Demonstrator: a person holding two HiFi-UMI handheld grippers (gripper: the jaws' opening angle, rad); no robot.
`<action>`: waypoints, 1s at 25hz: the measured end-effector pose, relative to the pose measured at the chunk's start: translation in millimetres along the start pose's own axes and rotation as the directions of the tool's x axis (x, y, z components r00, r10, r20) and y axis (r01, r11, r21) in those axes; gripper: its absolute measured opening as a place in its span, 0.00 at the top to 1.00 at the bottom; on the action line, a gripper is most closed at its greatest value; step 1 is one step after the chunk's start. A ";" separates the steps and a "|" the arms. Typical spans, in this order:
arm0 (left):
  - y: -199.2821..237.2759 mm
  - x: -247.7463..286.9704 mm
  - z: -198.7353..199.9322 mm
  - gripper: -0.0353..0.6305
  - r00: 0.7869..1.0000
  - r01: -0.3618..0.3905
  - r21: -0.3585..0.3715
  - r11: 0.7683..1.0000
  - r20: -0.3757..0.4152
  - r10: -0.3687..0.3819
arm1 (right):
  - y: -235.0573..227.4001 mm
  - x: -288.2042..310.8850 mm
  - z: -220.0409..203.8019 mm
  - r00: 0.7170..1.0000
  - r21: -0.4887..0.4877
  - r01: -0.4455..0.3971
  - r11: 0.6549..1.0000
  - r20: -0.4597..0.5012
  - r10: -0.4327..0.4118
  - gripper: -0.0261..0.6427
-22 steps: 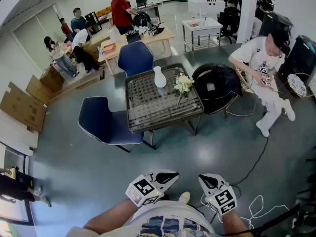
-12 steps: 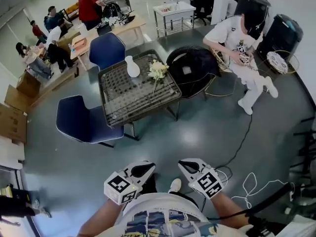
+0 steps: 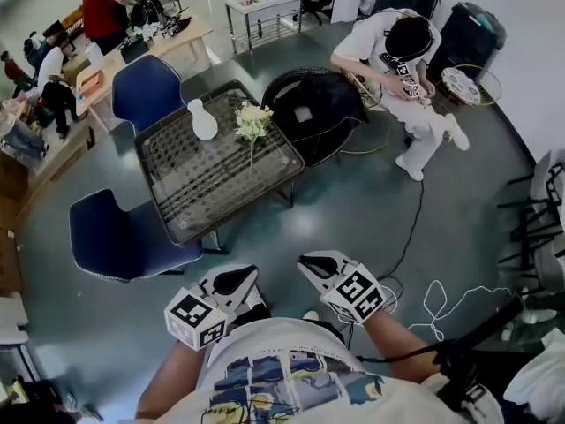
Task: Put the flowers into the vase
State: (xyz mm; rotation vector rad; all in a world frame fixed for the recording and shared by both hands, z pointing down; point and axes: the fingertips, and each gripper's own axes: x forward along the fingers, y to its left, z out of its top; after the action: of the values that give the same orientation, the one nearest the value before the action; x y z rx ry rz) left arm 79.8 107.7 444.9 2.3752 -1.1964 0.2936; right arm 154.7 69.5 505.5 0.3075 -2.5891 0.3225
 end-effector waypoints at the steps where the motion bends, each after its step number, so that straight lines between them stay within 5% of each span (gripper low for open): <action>1: 11.5 -3.5 5.8 0.93 1.000 0.009 0.006 1.000 0.005 -0.009 | -3.8 12.6 7.3 1.000 0.008 0.004 1.000 -0.004 -0.004 0.94; 5: 53.3 -22.2 18.4 0.93 0.999 0.047 0.024 0.999 0.002 -0.047 | -19.9 64.9 39.1 1.000 0.057 0.019 0.998 0.004 -0.019 0.93; 7: 74.5 -31.3 21.0 0.93 0.999 0.054 0.023 0.998 0.000 -0.054 | -29.3 87.3 53.9 1.000 0.092 0.024 0.996 0.010 -0.025 0.84; 12: 123.8 -49.1 21.6 0.93 0.999 0.020 -0.046 0.999 0.036 -0.018 | -63.2 134.3 77.6 0.999 0.158 0.040 0.987 -0.009 -0.039 0.75; 25: 251.2 -3.4 84.4 0.93 0.984 -0.155 -0.165 0.974 0.059 0.167 | -322.3 273.6 138.6 0.995 0.305 0.090 0.948 -0.065 -0.073 0.67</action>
State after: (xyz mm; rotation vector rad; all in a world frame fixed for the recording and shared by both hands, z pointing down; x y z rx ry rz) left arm -124.8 -60.7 447.0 2.1721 -1.3958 0.1571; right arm -50.9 -317.3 583.2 0.5066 -2.4616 0.6971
